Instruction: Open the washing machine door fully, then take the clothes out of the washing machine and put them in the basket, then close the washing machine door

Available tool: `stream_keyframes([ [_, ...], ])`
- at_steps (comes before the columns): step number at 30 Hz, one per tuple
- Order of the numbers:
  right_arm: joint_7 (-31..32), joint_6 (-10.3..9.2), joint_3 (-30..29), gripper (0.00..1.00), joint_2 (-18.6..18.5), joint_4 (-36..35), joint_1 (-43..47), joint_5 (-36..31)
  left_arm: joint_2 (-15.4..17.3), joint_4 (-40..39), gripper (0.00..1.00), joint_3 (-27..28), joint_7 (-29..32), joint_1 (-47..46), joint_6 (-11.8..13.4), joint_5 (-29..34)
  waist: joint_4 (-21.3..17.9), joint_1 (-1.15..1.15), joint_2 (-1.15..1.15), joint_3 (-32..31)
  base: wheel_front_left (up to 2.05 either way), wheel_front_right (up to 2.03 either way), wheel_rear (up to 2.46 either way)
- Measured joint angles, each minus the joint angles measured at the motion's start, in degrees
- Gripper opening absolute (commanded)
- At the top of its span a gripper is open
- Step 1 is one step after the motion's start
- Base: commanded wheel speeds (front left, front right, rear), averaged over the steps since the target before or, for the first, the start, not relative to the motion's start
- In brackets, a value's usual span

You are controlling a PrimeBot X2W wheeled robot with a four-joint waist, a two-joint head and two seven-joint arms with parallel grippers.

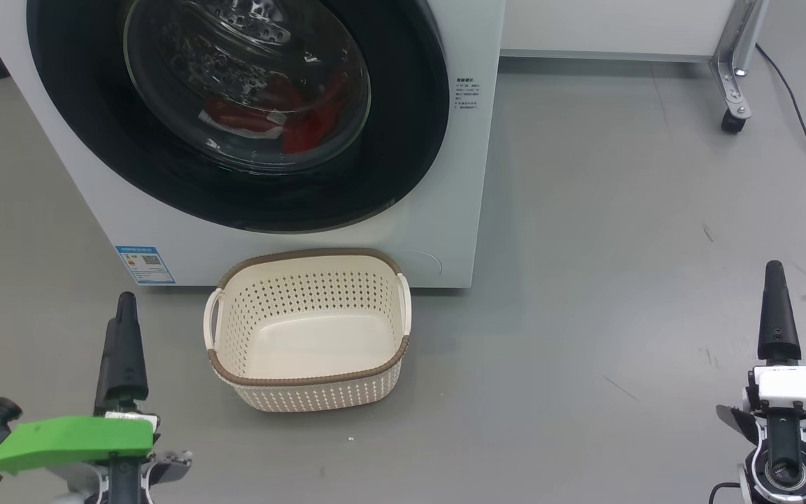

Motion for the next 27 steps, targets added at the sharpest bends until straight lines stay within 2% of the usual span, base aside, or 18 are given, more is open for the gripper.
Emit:
stream_keyframes([
  [2,-0.38,-0.01,-0.03,1.00,-0.09,-0.07,0.01,-3.85,0.24,-0.32,1.00,-0.10,-0.26,0.01,0.00,2.58,0.05,0.00,0.00,-0.03,0.00,0.00,0.00],
  [10,-1.94,-0.53,0.60,1.00,-0.18,-1.30,0.05,-9.66,1.89,-1.72,1.00,-1.99,-1.92,0.01,0.00,13.60,0.28,0.00,0.00,0.06,0.00,0.00,0.00],
  [14,-2.54,-0.60,1.98,1.00,-0.42,-1.29,0.24,-16.55,2.76,-2.68,1.00,-3.41,-2.56,0.01,0.00,19.28,0.32,0.00,0.00,0.28,0.00,0.00,0.00],
  [23,-4.50,-1.58,3.33,1.00,-0.51,-1.62,0.25,-26.54,3.36,-3.34,1.00,-5.82,-4.31,0.00,-0.01,31.95,0.08,0.00,0.00,0.74,0.00,0.00,0.00],
  [27,-5.26,-2.12,4.30,1.00,-0.82,-1.65,0.27,-32.12,4.63,-3.39,1.00,-7.65,-5.20,0.01,-0.01,39.01,-0.02,0.00,0.00,0.85,0.00,0.00,0.00],
])
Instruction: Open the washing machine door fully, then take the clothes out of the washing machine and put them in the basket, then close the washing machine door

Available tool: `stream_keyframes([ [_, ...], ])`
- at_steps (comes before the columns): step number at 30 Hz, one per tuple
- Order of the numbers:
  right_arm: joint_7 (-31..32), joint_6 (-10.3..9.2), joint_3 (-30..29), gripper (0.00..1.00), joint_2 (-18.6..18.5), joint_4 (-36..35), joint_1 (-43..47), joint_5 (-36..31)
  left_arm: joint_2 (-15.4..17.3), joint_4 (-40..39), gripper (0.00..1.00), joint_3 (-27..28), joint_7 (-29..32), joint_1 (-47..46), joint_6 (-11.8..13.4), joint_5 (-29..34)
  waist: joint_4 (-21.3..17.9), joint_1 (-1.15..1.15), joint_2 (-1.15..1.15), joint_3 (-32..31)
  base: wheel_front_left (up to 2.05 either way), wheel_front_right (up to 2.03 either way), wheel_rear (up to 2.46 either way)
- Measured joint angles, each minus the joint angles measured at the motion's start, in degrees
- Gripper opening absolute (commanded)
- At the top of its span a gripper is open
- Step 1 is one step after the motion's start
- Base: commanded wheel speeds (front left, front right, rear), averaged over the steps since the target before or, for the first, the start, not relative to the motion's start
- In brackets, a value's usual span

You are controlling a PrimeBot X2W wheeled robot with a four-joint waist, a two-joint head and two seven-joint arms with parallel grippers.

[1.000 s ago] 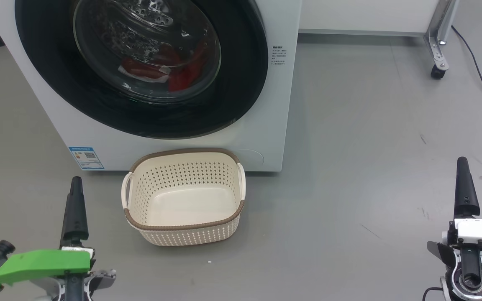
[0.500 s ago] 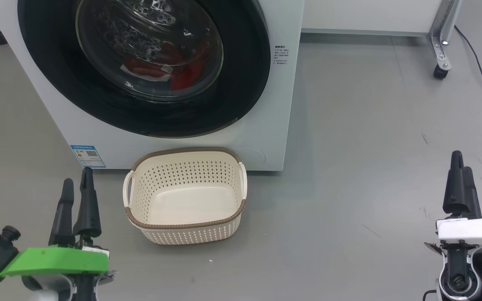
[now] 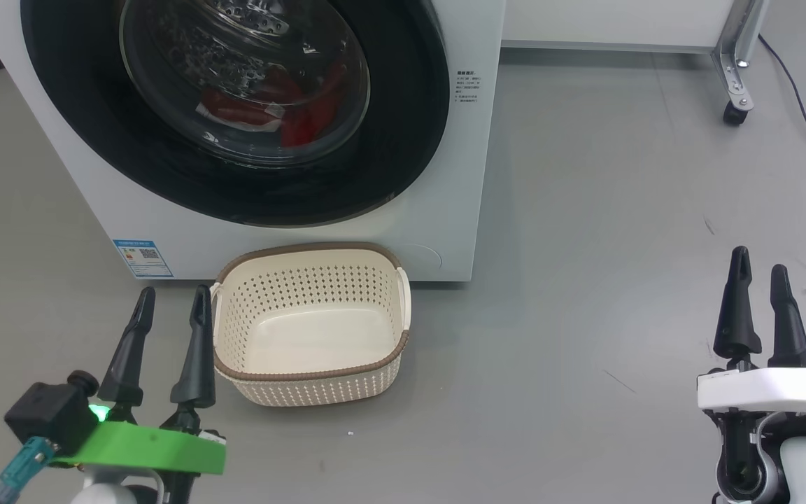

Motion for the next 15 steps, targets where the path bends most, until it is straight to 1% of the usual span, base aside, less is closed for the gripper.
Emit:
stream_keyframes([
  [2,-0.51,-0.02,0.90,1.00,-1.02,0.01,0.01,-3.61,0.00,0.10,1.00,-0.52,-0.33,0.01,-0.01,2.93,-0.03,0.00,0.00,0.06,0.00,0.00,0.00],
  [4,-0.86,-0.45,1.53,1.00,-1.59,0.03,0.01,-6.48,-0.02,0.36,1.00,-0.98,-0.83,0.03,-0.08,5.48,-0.05,0.00,0.00,0.11,0.00,0.00,0.00],
  [8,-1.71,-0.94,2.59,1.00,-1.30,0.10,0.02,-10.34,0.15,0.93,1.00,-1.87,-1.41,0.04,-0.08,11.93,-0.04,0.00,0.00,0.22,0.00,0.00,0.00],
  [10,-1.80,-1.02,3.02,1.00,-1.29,0.16,0.02,-12.27,0.03,1.11,1.00,-2.04,-2.01,0.04,-0.08,14.06,-0.02,0.00,0.00,0.30,0.00,0.00,0.00],
  [11,-2.09,-1.35,3.13,1.00,-1.26,0.36,0.02,-12.67,-0.08,1.34,1.00,-2.12,-2.08,0.04,-0.05,14.69,-0.02,0.00,0.00,0.34,0.00,0.00,0.00],
  [15,-2.23,-1.44,3.64,1.00,-1.16,1.59,0.04,-13.04,-0.43,2.58,1.00,-2.41,-2.08,0.09,0.13,16.53,0.00,0.00,0.00,0.52,0.00,0.00,0.00],
])
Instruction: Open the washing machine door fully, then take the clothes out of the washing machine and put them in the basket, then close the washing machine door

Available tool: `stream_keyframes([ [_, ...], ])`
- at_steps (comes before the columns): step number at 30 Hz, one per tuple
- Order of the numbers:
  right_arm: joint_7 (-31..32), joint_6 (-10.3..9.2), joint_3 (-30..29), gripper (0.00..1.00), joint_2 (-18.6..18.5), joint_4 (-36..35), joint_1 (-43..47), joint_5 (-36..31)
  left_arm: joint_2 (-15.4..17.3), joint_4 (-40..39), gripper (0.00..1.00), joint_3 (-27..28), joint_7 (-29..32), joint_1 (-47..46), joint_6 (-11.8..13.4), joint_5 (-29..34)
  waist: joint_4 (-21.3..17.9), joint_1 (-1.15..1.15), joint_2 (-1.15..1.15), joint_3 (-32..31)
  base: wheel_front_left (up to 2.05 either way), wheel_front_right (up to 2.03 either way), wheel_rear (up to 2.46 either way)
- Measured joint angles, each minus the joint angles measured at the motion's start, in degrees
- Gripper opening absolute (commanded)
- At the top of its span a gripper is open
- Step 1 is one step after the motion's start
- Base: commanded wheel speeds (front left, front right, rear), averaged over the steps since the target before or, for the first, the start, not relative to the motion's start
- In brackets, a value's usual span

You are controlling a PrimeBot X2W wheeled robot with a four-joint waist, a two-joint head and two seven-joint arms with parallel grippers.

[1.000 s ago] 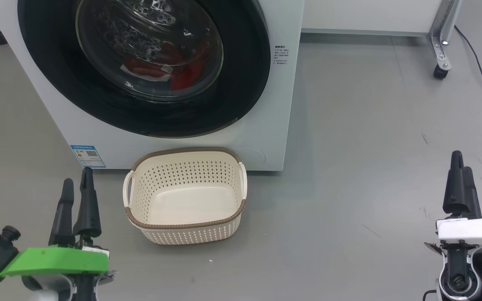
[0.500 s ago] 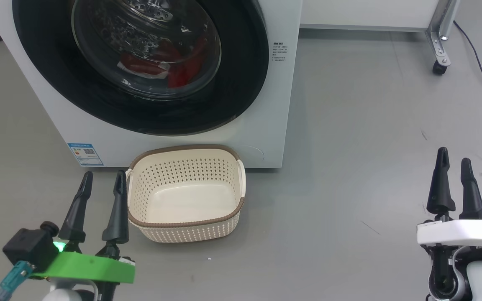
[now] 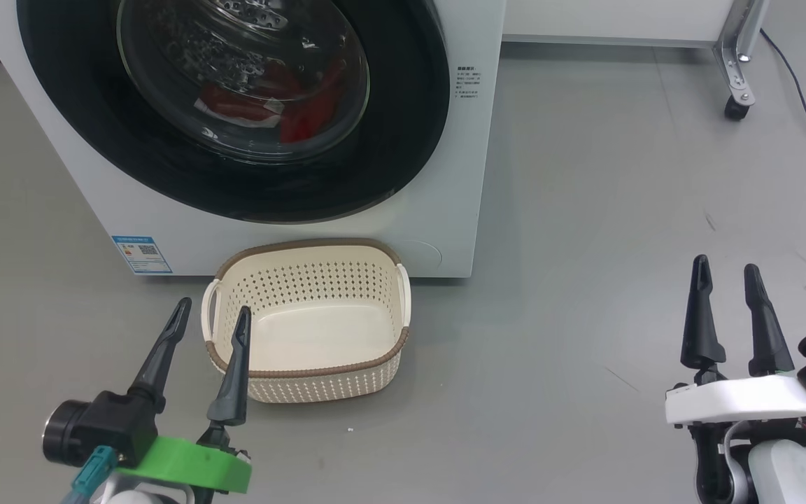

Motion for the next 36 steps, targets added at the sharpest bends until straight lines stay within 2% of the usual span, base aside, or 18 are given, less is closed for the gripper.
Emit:
stream_keyframes([
  [8,0.01,-0.96,2.29,1.00,-0.13,4.97,1.04,-2.44,-1.79,4.59,1.00,0.85,0.00,0.48,2.26,0.59,0.11,0.00,0.00,0.62,0.00,0.00,0.00],
  [19,1.04,-1.78,4.12,1.00,-0.37,9.05,1.00,-4.58,-1.86,10.15,1.00,0.86,0.01,0.73,4.24,2.76,0.06,0.00,0.00,0.73,0.00,0.00,0.00],
  [28,1.29,-2.10,4.83,1.00,-0.41,11.23,0.83,-5.81,-2.27,12.72,1.00,1.31,0.01,0.71,5.60,3.25,0.08,0.00,0.00,0.69,0.00,0.00,0.00],
  [36,1.29,-2.48,5.06,1.00,-0.38,12.49,0.48,-6.13,-2.81,14.05,1.00,1.40,0.01,0.61,5.61,3.65,0.20,0.00,0.00,0.57,0.00,0.00,0.00],
])
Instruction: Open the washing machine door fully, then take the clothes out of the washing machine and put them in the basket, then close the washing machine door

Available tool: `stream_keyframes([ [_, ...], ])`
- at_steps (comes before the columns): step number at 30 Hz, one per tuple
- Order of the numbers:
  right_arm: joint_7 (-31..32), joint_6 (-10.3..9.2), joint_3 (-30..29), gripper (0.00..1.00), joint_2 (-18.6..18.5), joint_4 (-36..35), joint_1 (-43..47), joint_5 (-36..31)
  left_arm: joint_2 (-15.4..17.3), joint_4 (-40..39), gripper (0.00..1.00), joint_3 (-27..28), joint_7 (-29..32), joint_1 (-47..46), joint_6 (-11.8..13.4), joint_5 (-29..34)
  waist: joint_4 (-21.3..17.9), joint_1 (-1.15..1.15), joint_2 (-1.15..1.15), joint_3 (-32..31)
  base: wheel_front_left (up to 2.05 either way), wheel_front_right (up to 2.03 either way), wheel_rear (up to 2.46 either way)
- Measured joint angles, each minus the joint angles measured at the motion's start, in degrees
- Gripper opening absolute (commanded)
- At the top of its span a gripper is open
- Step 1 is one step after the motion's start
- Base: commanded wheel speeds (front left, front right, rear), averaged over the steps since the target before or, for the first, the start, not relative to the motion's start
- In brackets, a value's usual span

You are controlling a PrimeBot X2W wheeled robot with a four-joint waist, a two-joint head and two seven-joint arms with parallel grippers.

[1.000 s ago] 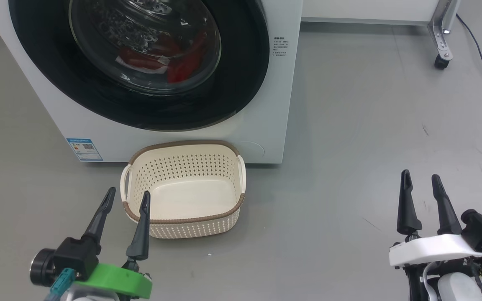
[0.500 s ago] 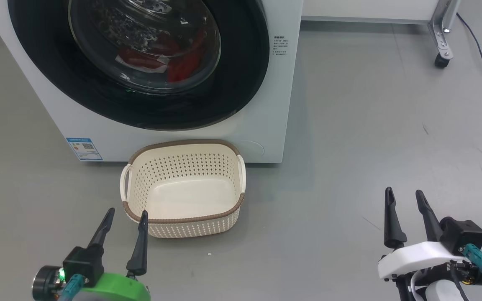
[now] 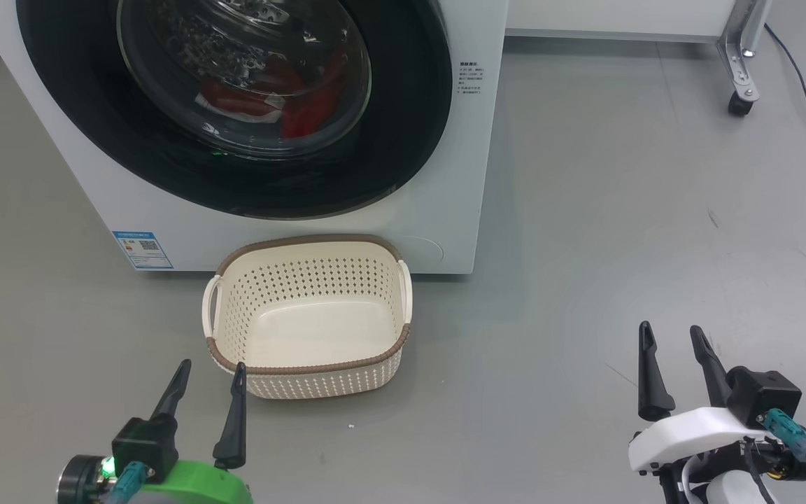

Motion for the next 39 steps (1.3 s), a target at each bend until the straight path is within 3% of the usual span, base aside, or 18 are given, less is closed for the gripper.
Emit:
stream_keyframes([
  [23,-0.21,-0.01,0.21,1.00,0.15,2.13,-1.08,0.08,-0.36,1.69,1.00,-0.12,0.00,-0.21,-0.13,0.68,0.67,0.00,0.00,0.08,0.00,0.00,0.00],
  [24,-0.24,-0.01,0.20,0.95,0.15,2.12,-1.10,0.08,-0.36,1.69,1.00,-0.14,0.00,-0.23,-0.22,0.76,0.71,0.00,0.00,0.22,0.00,0.00,0.00],
  [25,-0.24,-0.01,0.22,0.41,0.15,2.12,-1.13,0.08,-0.38,1.69,1.00,-0.18,0.00,-0.31,-0.22,0.85,0.77,0.00,0.00,0.42,0.00,0.00,0.00],
  [26,-0.25,-0.01,0.22,0.11,0.15,2.12,-1.17,0.07,-0.38,1.71,1.00,-0.25,0.00,-0.48,-0.29,0.90,0.83,0.00,0.00,0.62,0.00,0.00,0.00],
  [27,-0.25,-0.02,0.21,0.00,0.14,2.13,-1.23,0.07,-0.40,1.75,1.00,-0.34,0.00,-0.80,-0.48,1.02,0.92,0.00,0.00,0.82,0.00,0.00,0.00],
  [39,-0.29,0.68,-2.59,0.00,0.23,1.75,-3.86,4.52,-0.53,1.60,1.00,-0.82,0.00,-2.62,-1.25,1.14,2.52,0.00,0.00,4.39,0.00,0.00,0.00],
])
